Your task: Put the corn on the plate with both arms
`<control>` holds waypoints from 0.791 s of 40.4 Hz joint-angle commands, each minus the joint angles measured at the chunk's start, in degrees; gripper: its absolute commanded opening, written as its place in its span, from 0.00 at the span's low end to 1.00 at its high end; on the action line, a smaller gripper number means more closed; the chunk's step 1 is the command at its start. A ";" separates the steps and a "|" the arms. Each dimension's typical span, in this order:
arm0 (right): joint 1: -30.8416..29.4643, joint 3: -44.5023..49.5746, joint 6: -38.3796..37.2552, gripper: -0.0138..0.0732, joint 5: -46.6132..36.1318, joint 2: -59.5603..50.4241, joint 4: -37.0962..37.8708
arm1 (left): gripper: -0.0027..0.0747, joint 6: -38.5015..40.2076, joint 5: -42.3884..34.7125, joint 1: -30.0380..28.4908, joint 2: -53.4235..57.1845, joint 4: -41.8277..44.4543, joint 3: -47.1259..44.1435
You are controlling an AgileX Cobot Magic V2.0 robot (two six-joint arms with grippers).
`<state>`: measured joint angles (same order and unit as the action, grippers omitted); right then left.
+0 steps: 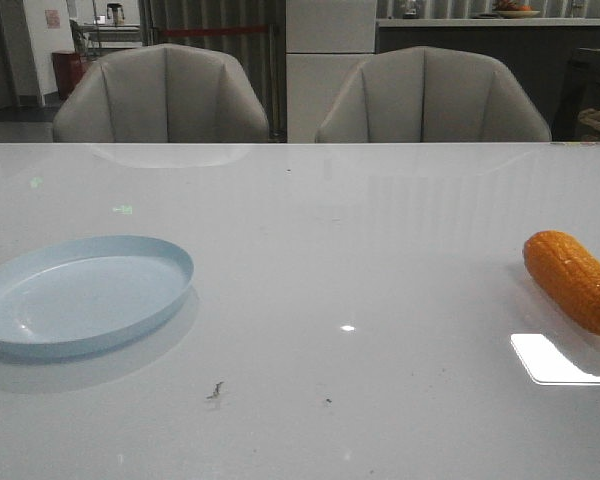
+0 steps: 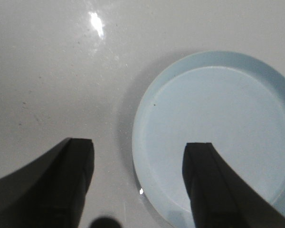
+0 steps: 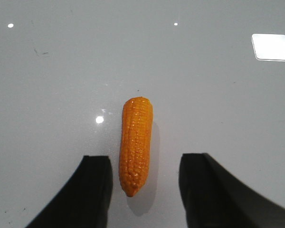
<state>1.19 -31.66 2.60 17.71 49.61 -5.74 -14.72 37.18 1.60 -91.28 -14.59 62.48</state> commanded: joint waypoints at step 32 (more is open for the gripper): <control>-0.14 -2.01 -0.16 0.66 -4.23 -0.21 -0.25 | 0.44 0.56 5.71 -0.13 -18.28 -1.18 13.12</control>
<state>1.19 -31.66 2.60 17.71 49.61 -5.83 -14.72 44.26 1.60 -112.14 -14.59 73.90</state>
